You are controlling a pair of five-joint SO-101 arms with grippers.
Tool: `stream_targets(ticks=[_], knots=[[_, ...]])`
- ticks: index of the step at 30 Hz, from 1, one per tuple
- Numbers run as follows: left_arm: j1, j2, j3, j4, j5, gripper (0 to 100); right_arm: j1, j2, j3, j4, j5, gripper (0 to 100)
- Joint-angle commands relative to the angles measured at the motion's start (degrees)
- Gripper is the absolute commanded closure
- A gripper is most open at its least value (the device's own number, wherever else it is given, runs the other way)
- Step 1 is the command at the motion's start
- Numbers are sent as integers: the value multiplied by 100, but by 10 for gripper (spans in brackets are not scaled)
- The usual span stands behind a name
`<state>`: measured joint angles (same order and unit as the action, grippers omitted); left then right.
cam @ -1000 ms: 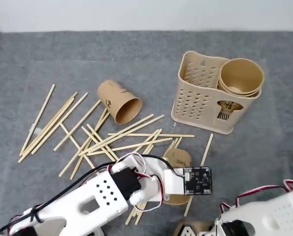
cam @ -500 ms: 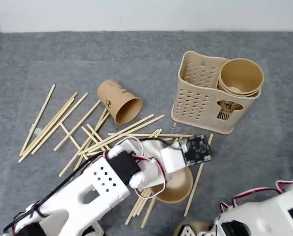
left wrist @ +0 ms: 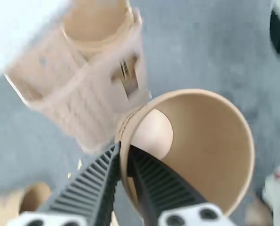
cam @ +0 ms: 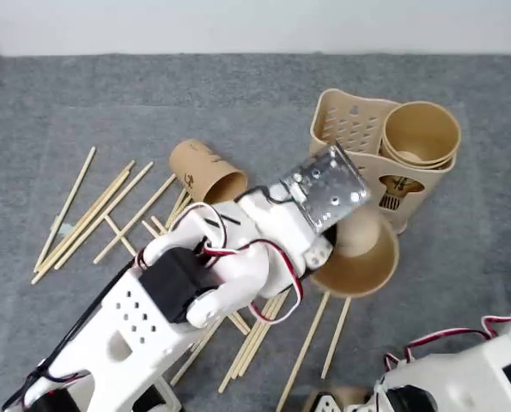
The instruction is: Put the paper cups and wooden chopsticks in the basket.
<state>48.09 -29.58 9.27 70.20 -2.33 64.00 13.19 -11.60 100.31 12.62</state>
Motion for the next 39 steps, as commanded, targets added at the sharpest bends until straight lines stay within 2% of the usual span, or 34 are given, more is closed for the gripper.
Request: stream_targets(ticks=[1, 5, 8, 17, 35, 37, 39], knots=[[-35, -35, -391, -844, 88, 988, 57, -418, -290, 233, 70, 842], [-246, 18, -391, -1785, 97, 988, 57, -418, -281, 233, 79, 844], [-404, 70, -365, -2426, 97, 988, 57, -418, -281, 233, 79, 883], [-431, 1152, -409, -4149, 97, 988, 48, -426, -290, 233, 79, 905], [-448, 2523, -418, -5204, 105, 982, 48, -426, -290, 233, 88, 906], [-448, 2541, -418, -5231, 176, 947, 48, -426, -281, 242, 141, 908], [-457, 2541, -479, -5257, 633, 902, 48, -426, -281, 251, 325, 908]])
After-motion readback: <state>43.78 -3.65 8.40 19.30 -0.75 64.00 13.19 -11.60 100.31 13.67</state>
